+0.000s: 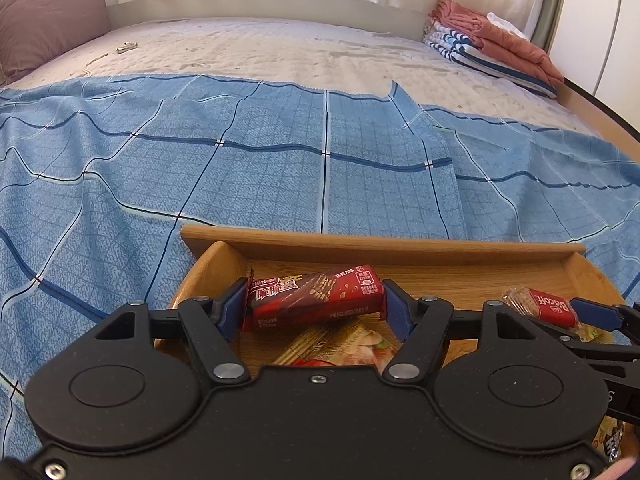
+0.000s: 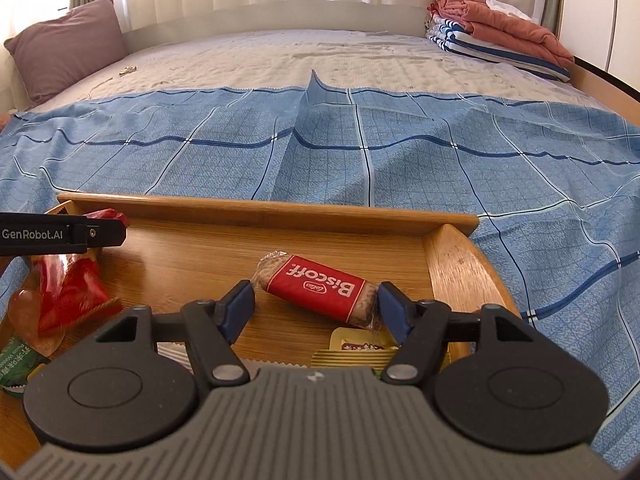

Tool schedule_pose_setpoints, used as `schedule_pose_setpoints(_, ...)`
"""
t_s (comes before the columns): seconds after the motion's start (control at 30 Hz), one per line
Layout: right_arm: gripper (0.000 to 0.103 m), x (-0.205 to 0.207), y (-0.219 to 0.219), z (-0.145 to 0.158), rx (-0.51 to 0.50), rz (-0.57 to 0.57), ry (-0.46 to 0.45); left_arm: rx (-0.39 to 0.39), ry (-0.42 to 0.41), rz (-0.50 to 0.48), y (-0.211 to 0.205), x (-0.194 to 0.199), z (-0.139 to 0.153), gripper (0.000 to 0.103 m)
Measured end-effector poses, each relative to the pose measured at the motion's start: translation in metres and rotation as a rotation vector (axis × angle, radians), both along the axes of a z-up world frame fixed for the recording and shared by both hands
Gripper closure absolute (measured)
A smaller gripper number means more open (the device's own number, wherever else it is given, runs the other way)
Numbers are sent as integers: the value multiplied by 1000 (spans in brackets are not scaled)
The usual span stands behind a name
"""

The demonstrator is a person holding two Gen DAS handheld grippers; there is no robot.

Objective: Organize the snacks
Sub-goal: 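Open the right tool to drop the Biscoff packet onto the tray, then open the left tool to drop the red chocolate packet onto the tray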

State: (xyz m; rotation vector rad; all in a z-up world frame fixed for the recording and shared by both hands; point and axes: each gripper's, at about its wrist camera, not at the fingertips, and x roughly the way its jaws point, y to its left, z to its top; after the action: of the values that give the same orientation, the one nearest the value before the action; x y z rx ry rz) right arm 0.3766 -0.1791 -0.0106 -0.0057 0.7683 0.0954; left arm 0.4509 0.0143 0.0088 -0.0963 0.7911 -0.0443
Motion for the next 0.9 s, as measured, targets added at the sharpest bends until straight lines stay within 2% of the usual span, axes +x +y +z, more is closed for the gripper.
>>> schedule_pose_setpoints(0.07,30,0,0,0,-1,-2,0,9,-2,-7,-1,-1,0,33)
schedule_pose_setpoints(0.13,20,-1,0,1,-7,-13,-6,5,-1,-8,-2,-2,0,29)
schedule_pose_setpoints(0.2,13,-7,-2,4,12,-27,-21,-1,-8,-7,-2,-6,4,17)
schedule_pose_setpoints(0.27,12,-13,-4,9,31,-37,-34,9,-22,-5,-3,-14,11,12)
schedule_pose_setpoints(0.4,9,-28,-6,26,33,-58,-46,27,-54,-8,0,-36,31,9)
schedule_pose_setpoints(0.53,0,-48,-6,48,42,-60,-62,20,-75,-33,5,-68,54,8)
schedule_pose_setpoints(0.77,0,-102,-3,100,44,-47,-133,28,-125,-73,7,-135,91,6)
schedule_pose_setpoints(0.9,0,-133,-1,120,40,-30,-162,26,-148,-89,5,-172,106,5)
